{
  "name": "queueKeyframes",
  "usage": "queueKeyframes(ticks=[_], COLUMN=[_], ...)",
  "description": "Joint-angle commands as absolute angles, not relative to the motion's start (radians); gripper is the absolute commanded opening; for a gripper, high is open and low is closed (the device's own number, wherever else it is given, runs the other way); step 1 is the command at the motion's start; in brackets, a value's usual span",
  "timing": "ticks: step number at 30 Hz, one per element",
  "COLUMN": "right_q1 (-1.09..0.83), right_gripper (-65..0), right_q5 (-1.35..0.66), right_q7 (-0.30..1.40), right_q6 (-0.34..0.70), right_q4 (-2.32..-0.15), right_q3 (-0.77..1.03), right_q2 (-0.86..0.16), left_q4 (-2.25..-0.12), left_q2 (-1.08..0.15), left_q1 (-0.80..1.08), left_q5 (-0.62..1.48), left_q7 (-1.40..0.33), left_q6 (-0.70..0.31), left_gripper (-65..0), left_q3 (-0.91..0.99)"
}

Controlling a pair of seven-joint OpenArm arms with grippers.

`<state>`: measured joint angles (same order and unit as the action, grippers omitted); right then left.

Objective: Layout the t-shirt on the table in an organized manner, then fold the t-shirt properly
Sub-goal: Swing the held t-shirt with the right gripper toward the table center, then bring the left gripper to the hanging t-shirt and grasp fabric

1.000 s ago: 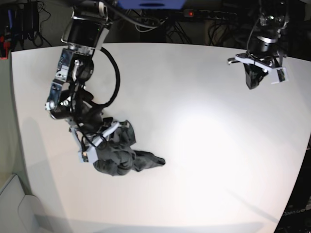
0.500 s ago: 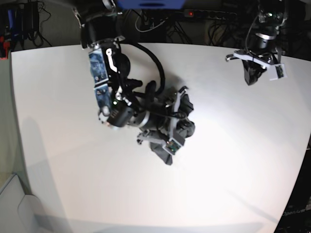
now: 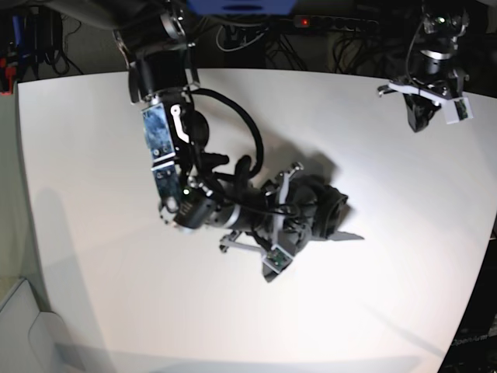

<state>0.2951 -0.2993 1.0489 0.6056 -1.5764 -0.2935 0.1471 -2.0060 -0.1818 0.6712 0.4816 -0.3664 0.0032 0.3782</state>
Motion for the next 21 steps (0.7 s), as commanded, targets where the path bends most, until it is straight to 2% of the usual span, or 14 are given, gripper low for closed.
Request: queueKeyframes(ticks=[1, 11, 13, 17, 19, 21], right_q1=[0.312, 0.282, 0.283, 0.286, 0.286, 0.286], right_gripper=[-65.0, -65.0, -65.0, -65.0, -65.0, -65.0], right_q5=[-0.318, -0.318, -0.318, -0.318, -0.318, -0.318], right_q7=[1.024, 0.964, 0.964, 0.964, 0.964, 0.964], right_q6=[0.607, 0.607, 0.607, 0.607, 0.607, 0.607], right_q4=[-1.584, -1.586, -1.583, -1.584, -1.584, -1.584], right_q3=[-0.294, -0.295, -0.295, -0.295, -0.295, -0.295], right_q2=[0.157, 0.157, 0.157, 0.157, 0.157, 0.157], left_q4=[-2.028, -2.028, -2.028, -2.028, -2.028, -2.028], left_q2=[-0.186, -0.197, -0.203, -0.217, -0.217, -0.217], left_q1=[0.664, 0.591, 0.578, 0.550, 0.535, 0.507], left_q5=[0.486, 0.486, 0.486, 0.486, 0.486, 0.486], left_q7=[-0.343, -0.354, -0.354, -0.352, -0.351, -0.352], left_q6=[0.001, -0.001, -0.001, -0.001, -0.001, -0.007], left_gripper=[-64.6, -63.7, -59.1, -39.5, -35.2, -34.9], left_q3=[0.374, 0.358, 0.358, 0.358, 0.358, 0.357])
